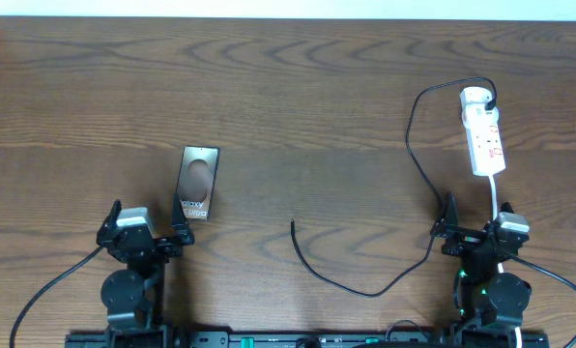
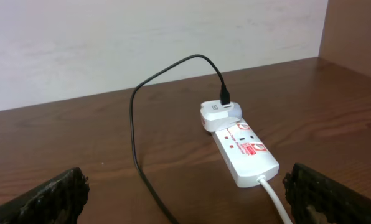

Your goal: Plug charger to phone and switch on socket

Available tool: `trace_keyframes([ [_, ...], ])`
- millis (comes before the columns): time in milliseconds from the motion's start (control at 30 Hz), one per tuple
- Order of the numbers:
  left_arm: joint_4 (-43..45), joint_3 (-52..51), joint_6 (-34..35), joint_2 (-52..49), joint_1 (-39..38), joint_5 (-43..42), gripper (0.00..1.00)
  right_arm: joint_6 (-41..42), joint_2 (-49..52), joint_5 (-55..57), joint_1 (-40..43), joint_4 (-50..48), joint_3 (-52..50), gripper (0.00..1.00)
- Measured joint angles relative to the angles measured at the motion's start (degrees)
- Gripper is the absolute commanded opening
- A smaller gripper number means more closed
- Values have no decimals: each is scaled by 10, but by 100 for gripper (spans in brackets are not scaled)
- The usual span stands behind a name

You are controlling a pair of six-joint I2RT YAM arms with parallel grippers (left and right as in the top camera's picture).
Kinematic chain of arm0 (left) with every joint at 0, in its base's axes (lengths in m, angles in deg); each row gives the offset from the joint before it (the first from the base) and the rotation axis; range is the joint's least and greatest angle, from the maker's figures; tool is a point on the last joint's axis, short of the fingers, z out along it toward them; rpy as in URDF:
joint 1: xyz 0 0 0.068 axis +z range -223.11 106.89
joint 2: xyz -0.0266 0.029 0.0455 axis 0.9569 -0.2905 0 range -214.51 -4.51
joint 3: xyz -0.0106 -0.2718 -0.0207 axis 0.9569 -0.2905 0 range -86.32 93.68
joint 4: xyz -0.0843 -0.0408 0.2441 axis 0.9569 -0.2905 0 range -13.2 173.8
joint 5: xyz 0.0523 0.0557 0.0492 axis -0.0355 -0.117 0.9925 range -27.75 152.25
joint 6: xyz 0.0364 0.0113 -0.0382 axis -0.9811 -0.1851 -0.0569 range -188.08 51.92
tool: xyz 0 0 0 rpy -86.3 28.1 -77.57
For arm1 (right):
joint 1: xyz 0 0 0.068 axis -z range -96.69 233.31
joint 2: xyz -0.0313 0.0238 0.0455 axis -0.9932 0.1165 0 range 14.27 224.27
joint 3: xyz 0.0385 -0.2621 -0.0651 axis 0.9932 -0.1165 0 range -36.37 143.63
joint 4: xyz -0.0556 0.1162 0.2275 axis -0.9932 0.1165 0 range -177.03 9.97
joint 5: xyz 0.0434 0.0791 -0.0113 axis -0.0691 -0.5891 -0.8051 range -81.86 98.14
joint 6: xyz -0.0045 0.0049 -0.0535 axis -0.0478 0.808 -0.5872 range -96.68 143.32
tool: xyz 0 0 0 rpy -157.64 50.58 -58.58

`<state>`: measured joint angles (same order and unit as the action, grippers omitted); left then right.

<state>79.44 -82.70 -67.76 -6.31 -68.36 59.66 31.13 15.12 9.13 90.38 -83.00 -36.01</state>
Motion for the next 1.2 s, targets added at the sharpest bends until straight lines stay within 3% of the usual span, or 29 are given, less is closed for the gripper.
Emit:
trace_keyframes([
  [100,-15,50,10,-39,0,0,98,0,0,0,0,0,0,99],
  [333,-158,324,27,-307,0,0,98,0,-3,-2,0,0,0,99],
  [567,-457,635,38,-601,0,-38,98,-2,-2,-2,0,0,0,99],
  [867,-482,673,40,-773,0,-50,98,-2,-2,-2,0,0,0,99],
  [900,-481,673,40,-789,0,-50,94,-2,-2,-2,0,0,0,99],
  [933,-481,673,40,-801,0,-50,37,-2,-2,-2,0,0,0,99],
  [967,-481,673,42,-817,0,-50,24,-2,-2,-2,0,0,0,99],
  [1000,-481,673,42,-831,0,-50,22,-2,-2,-2,0,0,0,99],
  [1033,-481,673,42,-838,0,-50,40,-2,-2,-2,0,0,0,99],
  [1067,-481,673,42,-847,0,-50,81,-2,-2,-2,0,0,0,99],
  [1100,-479,673,43,-855,0,-50,98,-2,-2,-2,0,0,0,99],
  [1200,-476,673,42,-869,0,-50,98,-2,-2,-2,0,0,0,99],
])
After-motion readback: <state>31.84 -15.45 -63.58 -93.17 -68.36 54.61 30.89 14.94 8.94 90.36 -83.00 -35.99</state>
